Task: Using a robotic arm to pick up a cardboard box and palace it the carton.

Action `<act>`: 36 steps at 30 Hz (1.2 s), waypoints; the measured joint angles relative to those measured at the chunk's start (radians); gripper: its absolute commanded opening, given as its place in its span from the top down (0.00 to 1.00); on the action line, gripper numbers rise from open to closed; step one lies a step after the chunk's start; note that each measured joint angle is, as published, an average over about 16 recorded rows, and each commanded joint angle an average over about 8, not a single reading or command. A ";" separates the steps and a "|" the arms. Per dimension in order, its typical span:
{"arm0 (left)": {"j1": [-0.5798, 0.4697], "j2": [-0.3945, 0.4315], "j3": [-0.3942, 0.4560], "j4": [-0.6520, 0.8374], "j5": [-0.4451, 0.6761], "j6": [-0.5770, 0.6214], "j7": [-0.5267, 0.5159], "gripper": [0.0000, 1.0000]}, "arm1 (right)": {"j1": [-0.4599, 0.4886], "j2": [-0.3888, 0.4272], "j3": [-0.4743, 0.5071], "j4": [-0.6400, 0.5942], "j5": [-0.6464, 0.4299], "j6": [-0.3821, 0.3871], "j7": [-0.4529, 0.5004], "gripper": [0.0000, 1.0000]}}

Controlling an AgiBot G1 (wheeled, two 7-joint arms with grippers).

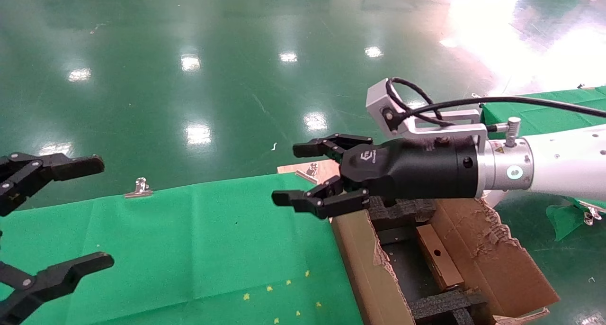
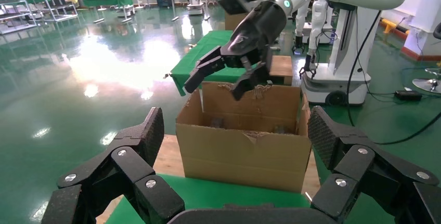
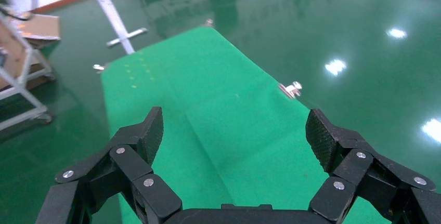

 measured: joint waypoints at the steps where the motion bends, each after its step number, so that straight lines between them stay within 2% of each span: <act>1: 0.000 0.000 0.000 0.000 0.000 0.000 0.000 0.00 | -0.013 -0.002 0.020 0.008 0.002 -0.009 -0.008 0.00; 23: 0.000 0.000 0.000 0.000 0.000 0.000 0.000 0.00 | -0.286 -0.045 0.439 0.167 0.050 -0.186 -0.182 0.00; 29: 0.000 0.000 0.000 0.000 0.000 0.000 0.000 0.00 | -0.320 -0.051 0.491 0.187 0.056 -0.208 -0.202 0.00; 36: 0.000 0.000 0.000 0.000 0.000 0.000 0.000 0.00 | -0.323 -0.051 0.496 0.189 0.058 -0.211 -0.203 0.00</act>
